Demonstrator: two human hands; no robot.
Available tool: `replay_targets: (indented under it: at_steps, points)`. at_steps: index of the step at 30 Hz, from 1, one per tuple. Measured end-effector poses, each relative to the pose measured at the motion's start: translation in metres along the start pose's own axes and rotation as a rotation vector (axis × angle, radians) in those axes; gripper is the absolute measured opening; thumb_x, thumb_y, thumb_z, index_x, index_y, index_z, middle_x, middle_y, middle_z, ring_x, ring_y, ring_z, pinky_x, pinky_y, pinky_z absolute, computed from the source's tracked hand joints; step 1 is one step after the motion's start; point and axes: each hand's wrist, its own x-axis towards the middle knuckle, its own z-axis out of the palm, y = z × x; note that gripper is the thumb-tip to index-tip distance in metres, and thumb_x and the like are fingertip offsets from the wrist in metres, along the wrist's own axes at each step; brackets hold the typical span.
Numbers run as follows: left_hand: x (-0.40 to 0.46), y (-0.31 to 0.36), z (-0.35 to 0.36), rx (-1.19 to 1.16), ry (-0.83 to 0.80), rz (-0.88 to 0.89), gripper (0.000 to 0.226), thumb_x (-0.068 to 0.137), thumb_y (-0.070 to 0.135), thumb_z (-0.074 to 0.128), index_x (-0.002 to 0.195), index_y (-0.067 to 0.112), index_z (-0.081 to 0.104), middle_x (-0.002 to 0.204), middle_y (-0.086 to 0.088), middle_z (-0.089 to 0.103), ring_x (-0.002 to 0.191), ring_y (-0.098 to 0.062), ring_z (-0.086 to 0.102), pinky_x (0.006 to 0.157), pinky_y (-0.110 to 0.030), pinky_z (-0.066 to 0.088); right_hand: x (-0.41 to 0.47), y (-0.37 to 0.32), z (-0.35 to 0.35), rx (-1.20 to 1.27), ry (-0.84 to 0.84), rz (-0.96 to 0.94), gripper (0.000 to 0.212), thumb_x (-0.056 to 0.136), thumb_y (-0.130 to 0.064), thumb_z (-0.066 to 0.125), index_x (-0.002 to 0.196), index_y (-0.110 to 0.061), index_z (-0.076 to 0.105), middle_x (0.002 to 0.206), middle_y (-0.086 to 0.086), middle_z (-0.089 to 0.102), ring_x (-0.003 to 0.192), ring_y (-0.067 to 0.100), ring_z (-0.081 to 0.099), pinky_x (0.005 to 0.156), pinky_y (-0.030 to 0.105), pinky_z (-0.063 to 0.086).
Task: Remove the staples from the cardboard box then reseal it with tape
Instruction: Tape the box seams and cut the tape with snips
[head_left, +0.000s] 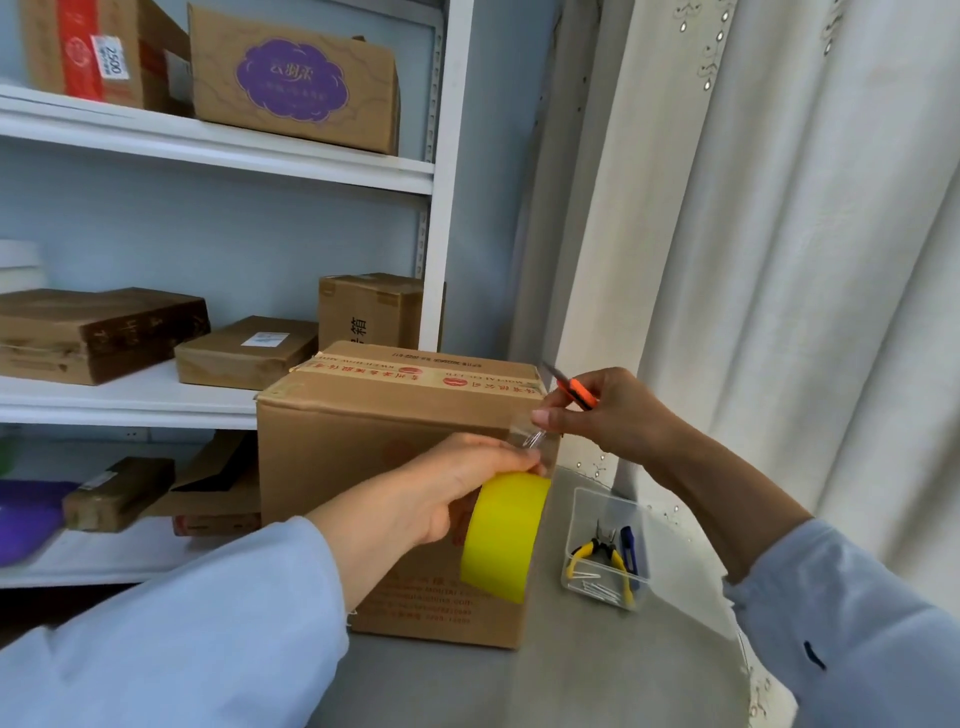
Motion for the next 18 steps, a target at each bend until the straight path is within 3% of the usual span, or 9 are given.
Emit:
replay_targets:
  at_steps: [2, 5, 7, 9, 13, 16, 18]
  points:
    - [0.004, -0.004, -0.006, 0.071, -0.014, 0.010, 0.013, 0.084, 0.027, 0.069, 0.078, 0.017, 0.073, 0.077, -0.001, 0.071, 0.081, -0.018, 0.063, 0.084, -0.033, 0.048, 0.000, 0.004, 0.000, -0.035, -0.060, 0.058, 0.015, 0.082, -0.017, 0.073, 0.069, -0.013, 0.066, 0.060, -0.015, 0.058, 0.046, -0.006, 0.052, 0.044, 0.006, 0.036]
    - [0.008, -0.008, -0.021, 0.164, -0.052, 0.015, 0.012, 0.084, 0.026, 0.069, 0.079, 0.016, 0.075, 0.076, 0.000, 0.072, 0.076, -0.015, 0.064, 0.075, -0.026, 0.049, 0.000, 0.010, 0.009, -0.067, -0.073, 0.154, 0.028, 0.079, -0.023, 0.076, 0.057, -0.018, 0.061, 0.039, -0.013, 0.040, 0.041, 0.005, 0.038, 0.042, 0.017, 0.033]
    - [0.011, -0.007, -0.031, 0.194, -0.080, 0.010, 0.012, 0.084, 0.023, 0.070, 0.078, 0.015, 0.075, 0.072, 0.001, 0.072, 0.070, -0.012, 0.065, 0.069, -0.023, 0.049, 0.001, 0.009, 0.021, -0.074, 0.005, 0.195, 0.033, 0.080, -0.022, 0.076, 0.054, -0.019, 0.056, 0.034, -0.013, 0.037, 0.039, 0.005, 0.035, 0.042, 0.016, 0.030]
    - [0.011, -0.004, -0.043, 0.214, -0.093, -0.013, 0.011, 0.083, 0.020, 0.070, 0.077, 0.013, 0.074, 0.070, 0.000, 0.072, 0.063, -0.010, 0.066, 0.066, -0.021, 0.050, 0.003, 0.006, 0.038, -0.118, 0.113, 0.198, 0.029, 0.080, -0.025, 0.076, 0.059, -0.017, 0.056, 0.042, -0.012, 0.042, 0.045, 0.007, 0.041, 0.045, 0.017, 0.031]
    - [0.009, -0.003, -0.063, 0.252, -0.145, -0.045, 0.009, 0.083, 0.014, 0.069, 0.078, 0.010, 0.075, 0.082, -0.007, 0.074, 0.071, -0.014, 0.067, 0.073, -0.025, 0.053, 0.010, 0.001, 0.065, -0.244, 0.200, 0.157, 0.025, 0.076, -0.036, 0.073, 0.083, -0.013, 0.067, 0.072, 0.002, 0.057, 0.071, 0.023, 0.057, 0.061, 0.030, 0.044]
    - [0.004, 0.000, -0.058, 0.244, -0.173, -0.048, 0.005, 0.082, 0.010, 0.069, 0.079, 0.008, 0.072, 0.085, -0.008, 0.071, 0.076, -0.016, 0.066, 0.076, -0.026, 0.052, 0.016, -0.006, 0.061, -0.267, 0.221, 0.120, 0.019, 0.075, -0.035, 0.076, 0.068, -0.021, 0.065, 0.073, 0.000, 0.060, 0.078, 0.024, 0.061, 0.071, 0.037, 0.052]
    - [0.002, 0.000, -0.052, 0.213, -0.151, -0.065, 0.008, 0.082, 0.011, 0.070, 0.074, 0.011, 0.069, 0.076, -0.007, 0.069, 0.071, -0.016, 0.065, 0.073, -0.026, 0.052, 0.018, -0.012, 0.055, -0.232, 0.194, 0.110, 0.025, 0.076, -0.029, 0.078, 0.058, -0.025, 0.061, 0.071, -0.002, 0.062, 0.075, 0.020, 0.062, 0.070, 0.035, 0.053]
